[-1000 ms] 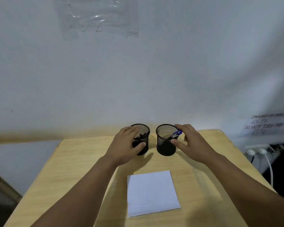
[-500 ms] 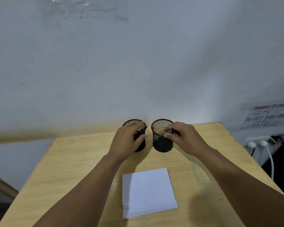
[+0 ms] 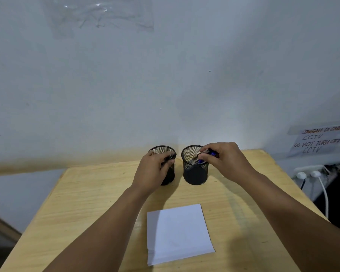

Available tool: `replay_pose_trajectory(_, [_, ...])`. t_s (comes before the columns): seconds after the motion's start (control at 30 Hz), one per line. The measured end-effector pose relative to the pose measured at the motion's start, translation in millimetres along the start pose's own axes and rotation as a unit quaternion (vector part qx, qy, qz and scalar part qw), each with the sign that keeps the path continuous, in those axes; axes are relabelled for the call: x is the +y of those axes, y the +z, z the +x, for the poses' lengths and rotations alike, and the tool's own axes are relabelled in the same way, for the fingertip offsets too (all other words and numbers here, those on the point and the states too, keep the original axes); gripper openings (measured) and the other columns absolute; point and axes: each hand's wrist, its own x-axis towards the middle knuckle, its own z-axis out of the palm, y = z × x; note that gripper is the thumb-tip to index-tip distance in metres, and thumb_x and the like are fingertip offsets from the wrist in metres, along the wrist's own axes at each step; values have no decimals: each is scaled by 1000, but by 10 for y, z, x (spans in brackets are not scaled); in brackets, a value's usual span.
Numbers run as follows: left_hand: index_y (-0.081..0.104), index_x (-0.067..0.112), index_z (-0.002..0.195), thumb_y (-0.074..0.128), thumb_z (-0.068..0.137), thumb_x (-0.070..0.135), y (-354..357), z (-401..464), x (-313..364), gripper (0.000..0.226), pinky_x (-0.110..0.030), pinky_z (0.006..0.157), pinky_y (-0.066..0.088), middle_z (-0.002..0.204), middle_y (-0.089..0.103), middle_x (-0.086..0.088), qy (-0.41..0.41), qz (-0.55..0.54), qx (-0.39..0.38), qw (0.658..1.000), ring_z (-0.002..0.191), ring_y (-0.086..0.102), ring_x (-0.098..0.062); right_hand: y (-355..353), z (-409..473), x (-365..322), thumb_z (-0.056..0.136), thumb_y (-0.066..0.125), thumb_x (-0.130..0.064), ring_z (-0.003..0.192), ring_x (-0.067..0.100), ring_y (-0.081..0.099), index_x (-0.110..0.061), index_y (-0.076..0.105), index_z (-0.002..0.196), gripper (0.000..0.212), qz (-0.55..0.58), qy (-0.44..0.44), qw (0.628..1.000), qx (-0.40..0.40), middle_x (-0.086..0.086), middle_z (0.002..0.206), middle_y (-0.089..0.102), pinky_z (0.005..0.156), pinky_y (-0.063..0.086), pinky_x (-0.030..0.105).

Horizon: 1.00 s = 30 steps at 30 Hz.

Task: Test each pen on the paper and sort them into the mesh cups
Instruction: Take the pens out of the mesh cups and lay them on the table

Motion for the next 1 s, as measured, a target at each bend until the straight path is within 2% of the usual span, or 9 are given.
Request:
replay_pose_trajectory(0.13, [70,20,114,59,97,22,-99,5,100,20,-20,80,44,86,63,23,-10,-62,17,998,90,60,-15,-135,-56,-121,86,74,-22,68,-10,57,-15,78,96,14,-7,-31,999,18,-8,73,68,59,38,6])
replay_pose_trajectory(0.23, [69,20,118,60,97,19,-225,14,179,23,-13,83,47,101,71,14,8,-105,37,994,94,64,2,-247,-94,-222,84,76,-22,74,-17,58,-14,78,99,17,-13,-59,997,48,-12,78,68,65,39,2])
replay_pose_trajectory(0.33, [69,19,119,63,95,13,-399,-51,271,26,-7,84,44,101,68,21,41,-116,56,991,95,62,11,-328,-146,-323,82,78,-23,75,-21,58,-13,78,100,21,-9,-87,993,80,-13,80,68,68,39,0])
replay_pose_trajectory(0.6, [68,16,123,65,92,7,-802,-669,101,32,-9,85,46,109,70,17,86,-83,103,987,97,63,11,-101,-401,-710,82,74,-28,76,-16,60,-14,78,98,23,46,-158,983,88,-13,83,71,70,39,0])
replay_pose_trajectory(0.7, [68,16,122,66,91,6,-878,-1006,-121,32,-7,84,45,106,66,21,61,-54,92,992,96,60,15,214,-469,-850,81,78,-21,72,-9,59,-17,78,97,17,54,-170,981,75,-15,77,69,66,40,4])
replay_pose_trajectory(0.8, [64,25,120,62,91,15,-948,-1325,-369,30,-12,83,48,106,67,20,43,-1,63,997,94,63,6,592,-543,-978,80,79,-22,74,-10,60,-14,78,97,19,71,-182,980,47,-17,79,71,68,42,4])
replay_pose_trajectory(0.83, [62,27,120,60,92,18,-977,-1421,-446,30,-14,82,49,108,69,18,36,16,51,998,95,64,1,712,-565,-1024,80,78,-23,78,-6,63,-12,78,98,21,77,-189,978,32,-10,83,75,70,45,6])
replay_pose_trajectory(0.9, [61,27,123,57,96,23,-1025,-1589,-587,28,-21,82,52,113,70,15,20,44,31,998,99,66,-5,934,-603,-1110,81,78,-22,83,6,68,-11,78,98,21,76,-199,977,-1,0,90,78,75,54,22])
replay_pose_trajectory(1.0, [64,25,124,46,97,32,-1070,-1773,-682,33,-28,78,57,118,70,9,1,88,6,996,102,67,-11,1221,-653,-1179,86,74,-22,81,23,71,-10,75,93,14,48,-208,976,-36,4,87,77,68,57,44])
